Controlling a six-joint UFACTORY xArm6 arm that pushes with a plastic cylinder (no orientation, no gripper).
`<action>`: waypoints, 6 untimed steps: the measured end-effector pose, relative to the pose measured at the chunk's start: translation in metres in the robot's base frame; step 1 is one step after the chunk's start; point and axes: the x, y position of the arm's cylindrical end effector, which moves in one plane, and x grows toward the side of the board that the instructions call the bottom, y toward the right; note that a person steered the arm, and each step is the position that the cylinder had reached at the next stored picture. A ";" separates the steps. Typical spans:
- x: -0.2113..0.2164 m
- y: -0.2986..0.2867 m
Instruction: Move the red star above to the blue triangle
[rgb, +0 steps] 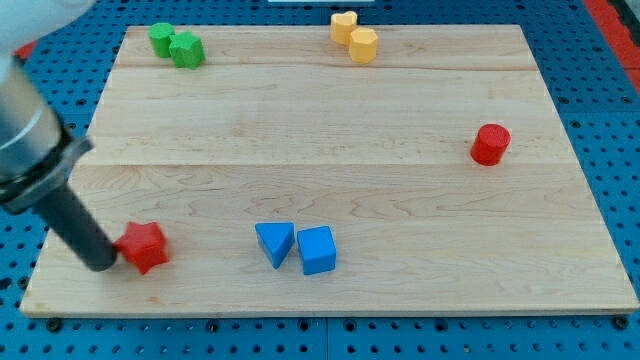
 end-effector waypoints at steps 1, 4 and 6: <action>0.019 0.007; -0.068 0.079; -0.060 0.080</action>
